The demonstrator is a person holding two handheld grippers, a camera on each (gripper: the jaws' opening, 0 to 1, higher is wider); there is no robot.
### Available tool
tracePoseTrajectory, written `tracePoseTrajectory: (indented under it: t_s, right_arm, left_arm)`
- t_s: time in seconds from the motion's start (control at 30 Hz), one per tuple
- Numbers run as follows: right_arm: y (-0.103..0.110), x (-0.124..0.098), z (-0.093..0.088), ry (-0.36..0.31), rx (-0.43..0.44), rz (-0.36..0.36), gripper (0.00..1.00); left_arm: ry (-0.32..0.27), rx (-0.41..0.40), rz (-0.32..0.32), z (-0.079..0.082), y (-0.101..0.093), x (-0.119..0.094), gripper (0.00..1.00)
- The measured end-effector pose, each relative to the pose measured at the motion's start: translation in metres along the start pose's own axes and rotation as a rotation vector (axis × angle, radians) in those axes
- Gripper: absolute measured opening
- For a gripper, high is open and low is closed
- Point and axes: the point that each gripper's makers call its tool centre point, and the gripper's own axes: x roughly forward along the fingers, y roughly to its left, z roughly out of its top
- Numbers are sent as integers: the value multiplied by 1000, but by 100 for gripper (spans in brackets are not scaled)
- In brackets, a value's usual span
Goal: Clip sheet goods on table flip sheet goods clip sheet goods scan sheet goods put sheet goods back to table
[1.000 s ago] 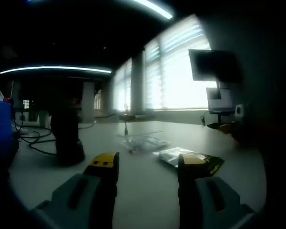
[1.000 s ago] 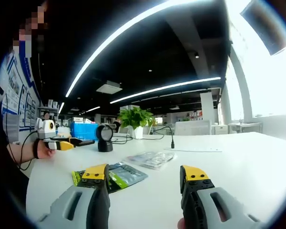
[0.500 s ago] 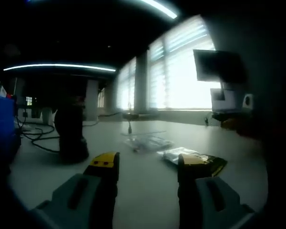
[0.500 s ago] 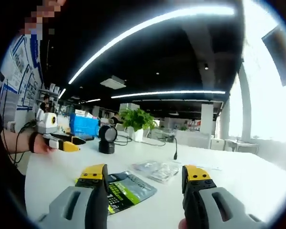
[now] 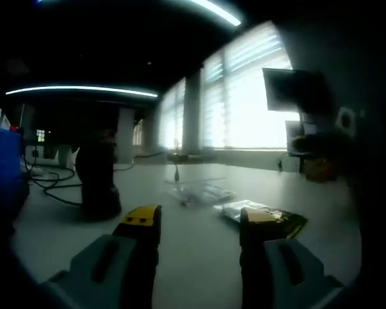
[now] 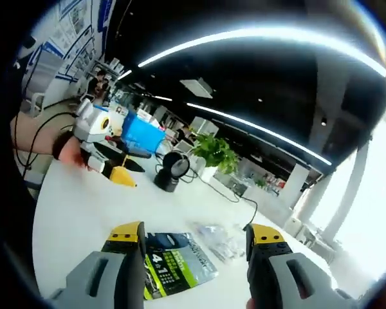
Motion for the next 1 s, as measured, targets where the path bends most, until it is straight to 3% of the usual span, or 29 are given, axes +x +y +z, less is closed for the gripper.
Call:
tracePoseTrajectory:
  t_s: [0.3,0.53,0.77,1.0]
  right_arm:
    - [29,22,-3,103,-158,189,56]
    - [43,36,-16,161,-187,288,56]
    - [57,43,-27,200,-197,341,56]
    - [67,49,-31,214,-241,346,54]
  left_arm:
    - [4,4,-12,-1,-3,0,41]
    - [0,6,-9,0,-2,0,41]
    - [3,3,-12,-1,-3,0,41]
    - [0,2,-14,-1,-3,0,41]
